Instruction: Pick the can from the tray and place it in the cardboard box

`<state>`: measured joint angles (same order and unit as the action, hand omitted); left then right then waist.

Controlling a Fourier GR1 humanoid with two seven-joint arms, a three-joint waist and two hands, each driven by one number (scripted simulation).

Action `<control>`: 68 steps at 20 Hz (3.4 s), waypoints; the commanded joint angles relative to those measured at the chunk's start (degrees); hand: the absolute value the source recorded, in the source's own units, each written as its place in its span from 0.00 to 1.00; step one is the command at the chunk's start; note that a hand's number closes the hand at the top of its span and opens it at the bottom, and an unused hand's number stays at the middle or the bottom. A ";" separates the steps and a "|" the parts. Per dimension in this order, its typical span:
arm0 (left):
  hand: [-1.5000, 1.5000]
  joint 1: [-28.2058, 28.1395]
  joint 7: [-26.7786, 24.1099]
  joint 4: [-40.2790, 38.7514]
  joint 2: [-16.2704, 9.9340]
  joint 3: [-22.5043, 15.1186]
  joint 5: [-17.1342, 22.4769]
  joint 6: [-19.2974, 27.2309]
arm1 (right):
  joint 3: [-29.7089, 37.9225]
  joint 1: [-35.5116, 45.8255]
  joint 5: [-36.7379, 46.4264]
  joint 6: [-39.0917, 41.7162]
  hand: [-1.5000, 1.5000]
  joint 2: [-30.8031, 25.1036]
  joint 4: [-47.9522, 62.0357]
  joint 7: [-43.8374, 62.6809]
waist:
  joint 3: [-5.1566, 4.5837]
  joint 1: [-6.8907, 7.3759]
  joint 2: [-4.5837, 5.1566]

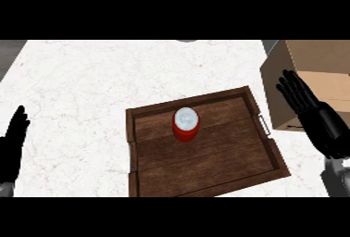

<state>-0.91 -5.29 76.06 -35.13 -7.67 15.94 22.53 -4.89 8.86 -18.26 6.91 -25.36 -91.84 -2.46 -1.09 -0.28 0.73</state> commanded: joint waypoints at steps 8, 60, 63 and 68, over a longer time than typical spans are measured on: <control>0.50 7.58 -1.63 7.60 4.88 -11.13 -1.66 -9.99 | -9.95 -0.38 27.97 -20.02 0.00 -1.55 1.04 9.39 | -1.13 -4.52 -1.24; 0.50 16.87 7.76 9.30 15.17 -13.57 -6.90 -16.84 | -39.24 22.19 67.10 -3.12 0.00 25.32 1.21 80.66 | 1.07 0.65 -0.82; 0.50 15.62 6.29 8.09 14.92 -12.47 -6.38 -18.14 | -38.13 19.20 67.68 -2.74 0.00 25.32 4.02 77.51 | 1.07 0.44 -0.78; 0.50 16.52 9.42 9.64 16.72 -13.20 -9.77 -15.97 | -35.73 23.17 63.75 -5.76 0.00 25.32 12.82 73.03 | 1.08 0.94 -0.62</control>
<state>15.26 3.62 86.34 -19.80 -20.80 8.03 5.69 -39.94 31.28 46.74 4.71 -0.83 -85.03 65.50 -0.01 0.52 -0.03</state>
